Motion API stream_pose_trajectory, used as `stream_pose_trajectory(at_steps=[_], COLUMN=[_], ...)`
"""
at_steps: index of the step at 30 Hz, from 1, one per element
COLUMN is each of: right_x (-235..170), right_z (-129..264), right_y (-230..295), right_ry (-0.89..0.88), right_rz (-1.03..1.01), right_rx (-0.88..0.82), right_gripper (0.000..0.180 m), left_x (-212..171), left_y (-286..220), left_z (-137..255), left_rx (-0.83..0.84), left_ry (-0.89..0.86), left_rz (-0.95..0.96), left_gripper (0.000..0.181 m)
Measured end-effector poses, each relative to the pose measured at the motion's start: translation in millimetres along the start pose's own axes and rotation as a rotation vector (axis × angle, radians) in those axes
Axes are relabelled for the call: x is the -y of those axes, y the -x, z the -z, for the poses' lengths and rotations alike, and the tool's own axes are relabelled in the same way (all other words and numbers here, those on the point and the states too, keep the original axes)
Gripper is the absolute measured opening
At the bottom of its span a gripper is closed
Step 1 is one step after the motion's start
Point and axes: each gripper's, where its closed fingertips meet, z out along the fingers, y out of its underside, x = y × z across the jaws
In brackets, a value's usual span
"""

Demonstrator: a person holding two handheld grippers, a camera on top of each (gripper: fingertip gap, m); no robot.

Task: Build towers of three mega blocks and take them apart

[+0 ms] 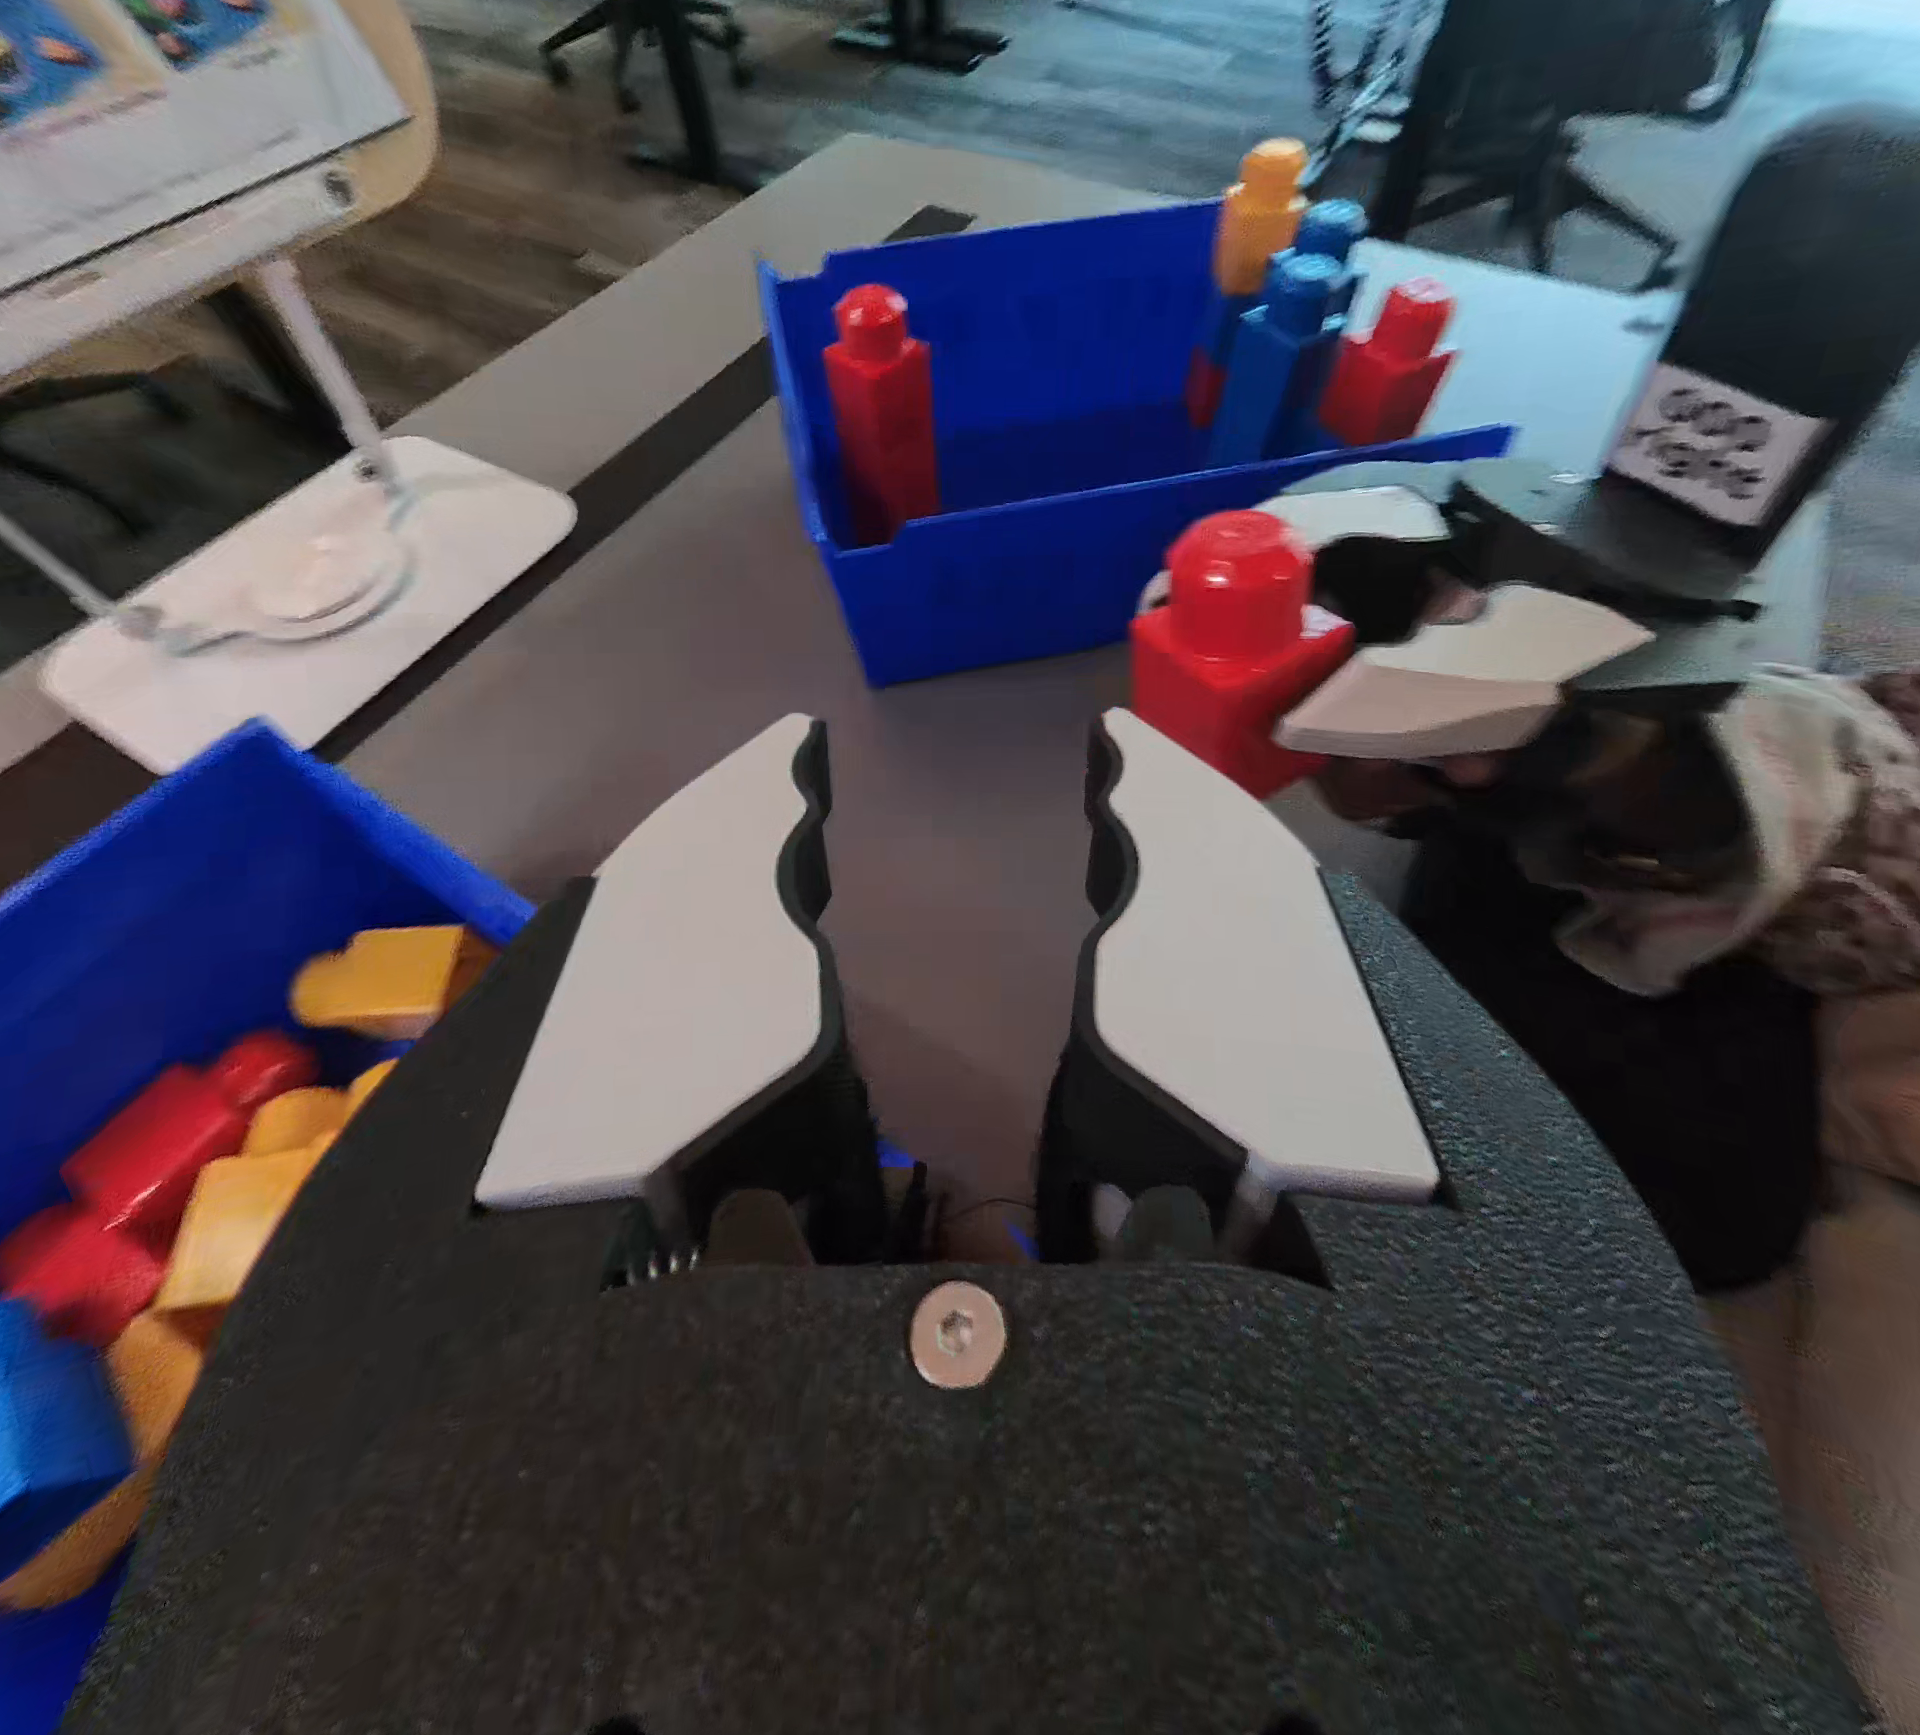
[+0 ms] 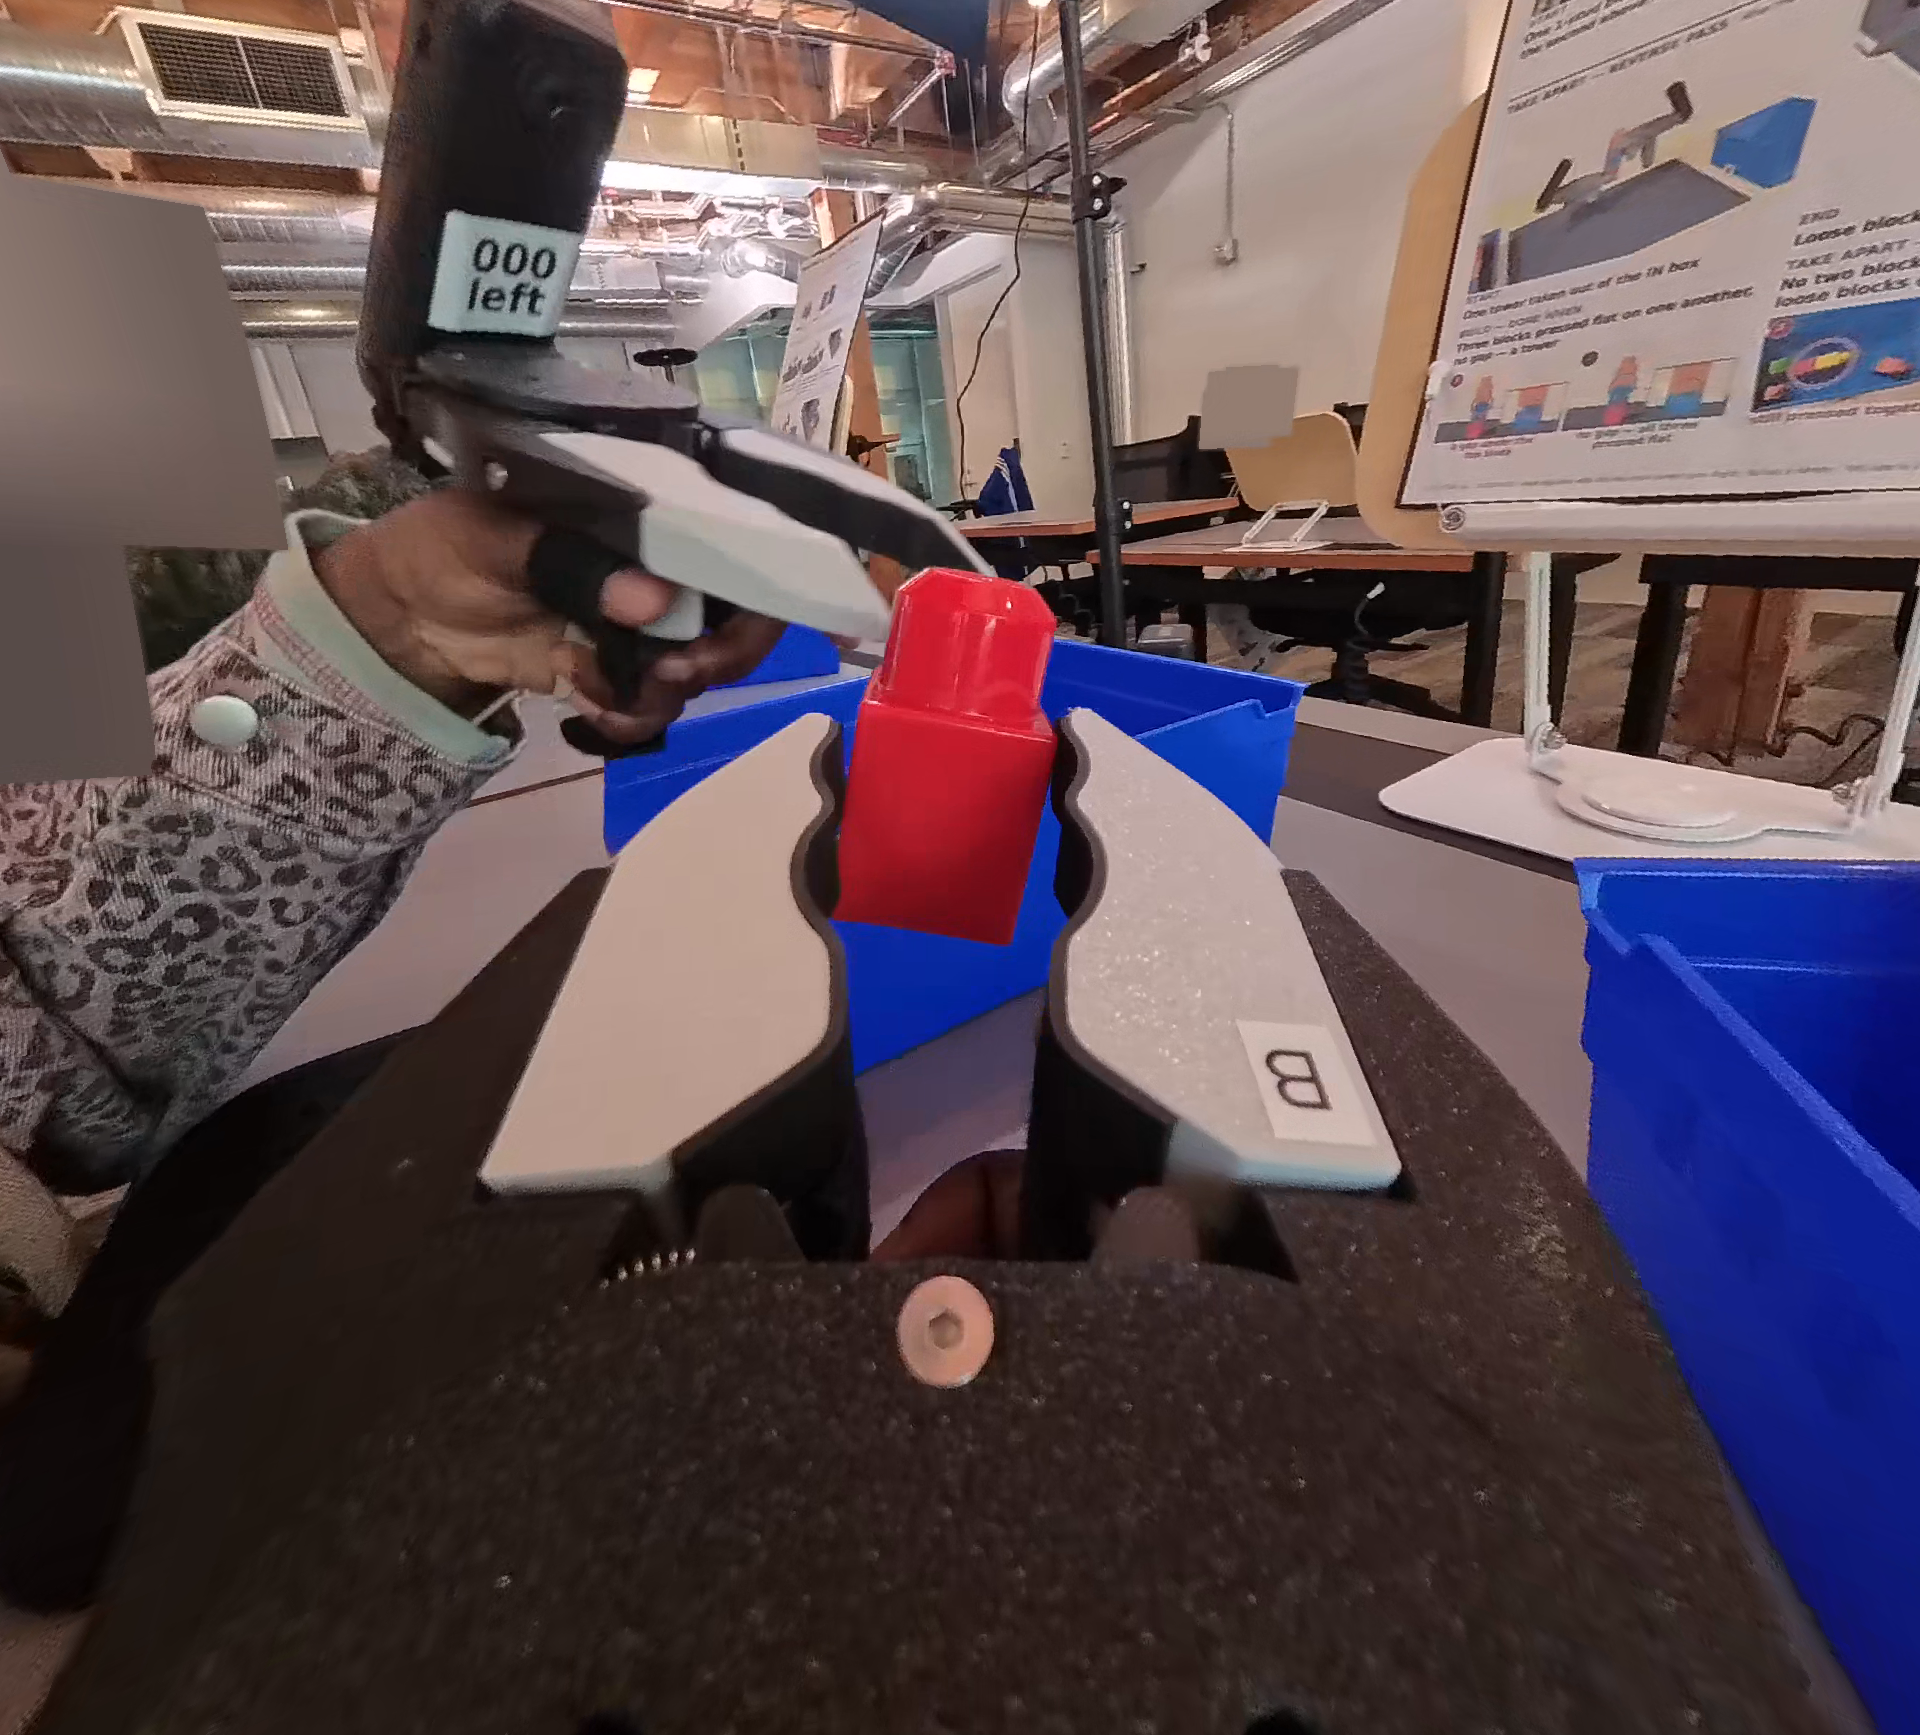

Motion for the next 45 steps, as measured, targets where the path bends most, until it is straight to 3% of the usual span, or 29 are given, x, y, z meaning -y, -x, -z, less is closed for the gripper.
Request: stream_pose_trajectory(at_steps=[4, 7, 12, 15, 18, 21, 30, 36, 45], right_x=[-3, -6, -8, -11, -15, -17, -17, -16, -21], right_z=[0, 0, 0, 0, 0, 2, 3, 3, 1], right_y=[-6, -9, -11, -13, -16, -19, -22, -22, -17], right_ry=[0.012, 0.025, 0.033, 0.05, 0.07, 0.081, 0.085, 0.083, 0.102], right_rz=[-0.008, -0.025, -0.026, -0.009, 0.011, 0.023, 0.036, 0.044, 0.061], right_rx=[-0.029, -0.037, -0.041, -0.054, -0.068, -0.085, -0.093, -0.092, -0.078], right_gripper=[0.037, 0.037, 0.037, 0.037, 0.037, 0.037, 0.037, 0.037, 0.037], left_x=[-1, 27, 122, 167, 189, 192, 184, 164, 132], left_y=[30, 18, -94, -190, -249, -265, -218, -133, -58], left_z=[-13, -27, -57, -43, -15, -2, -25, -44, -26], left_rx=[0.142, 0.162, -0.056, -0.296, -0.411, -0.419, -0.278, -0.201, -0.157], left_ry=[0.118, 0.145, 0.098, 0.027, -0.062, -0.113, -0.181, -0.215, -0.297], left_rz=[-0.023, -0.113, -0.268, -0.289, -0.339, -0.381, -0.38, -0.159, 0.11], left_gripper=[0.051, 0.051, 0.048, 0.046, 0.043, 0.042, 0.043, 0.043, 0.043])
